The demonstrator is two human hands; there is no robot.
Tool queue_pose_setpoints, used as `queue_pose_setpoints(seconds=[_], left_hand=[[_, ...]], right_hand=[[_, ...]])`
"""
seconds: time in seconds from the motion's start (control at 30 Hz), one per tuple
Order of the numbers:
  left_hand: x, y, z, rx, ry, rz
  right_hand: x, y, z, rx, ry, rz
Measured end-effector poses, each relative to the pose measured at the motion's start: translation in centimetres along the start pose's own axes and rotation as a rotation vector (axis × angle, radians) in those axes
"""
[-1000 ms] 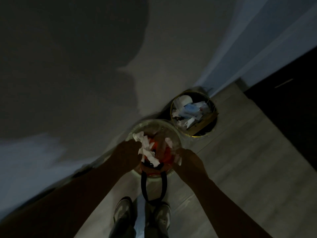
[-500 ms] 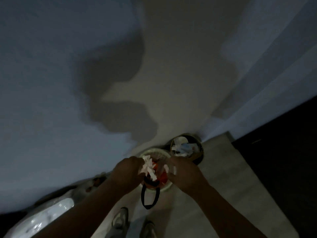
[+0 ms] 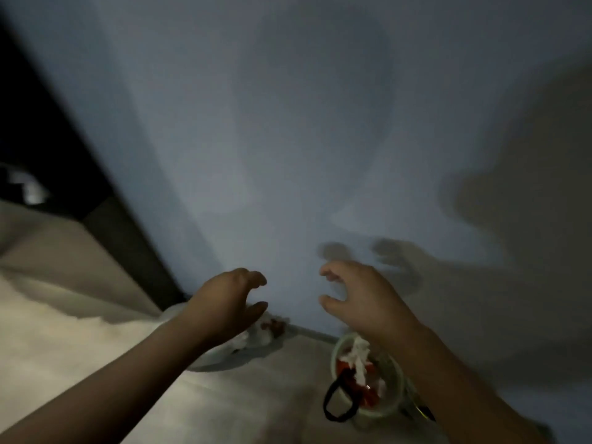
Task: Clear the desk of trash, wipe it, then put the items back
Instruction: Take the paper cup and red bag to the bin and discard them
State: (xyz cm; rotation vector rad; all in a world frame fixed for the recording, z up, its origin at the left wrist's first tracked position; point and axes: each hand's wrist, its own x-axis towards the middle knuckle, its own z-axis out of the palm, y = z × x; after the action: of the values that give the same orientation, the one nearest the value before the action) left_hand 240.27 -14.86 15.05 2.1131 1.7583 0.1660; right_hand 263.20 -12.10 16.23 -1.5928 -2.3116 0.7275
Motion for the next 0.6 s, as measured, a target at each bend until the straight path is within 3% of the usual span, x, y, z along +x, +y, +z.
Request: queue_pose_setpoints(seconds=[0.3,0.6], left_hand=[[-21.3,-16.1,-7.6,-0.083,0.322,-0.377],[-41.0,-29.2,-16.1,-0.033,0.591,-0.601]], right_hand=[[2.0,-25.3,9.9,-0.045,-0.119,-0.445],[0.9,-49.2,18.3,-0.007,-0.121,-0.703]])
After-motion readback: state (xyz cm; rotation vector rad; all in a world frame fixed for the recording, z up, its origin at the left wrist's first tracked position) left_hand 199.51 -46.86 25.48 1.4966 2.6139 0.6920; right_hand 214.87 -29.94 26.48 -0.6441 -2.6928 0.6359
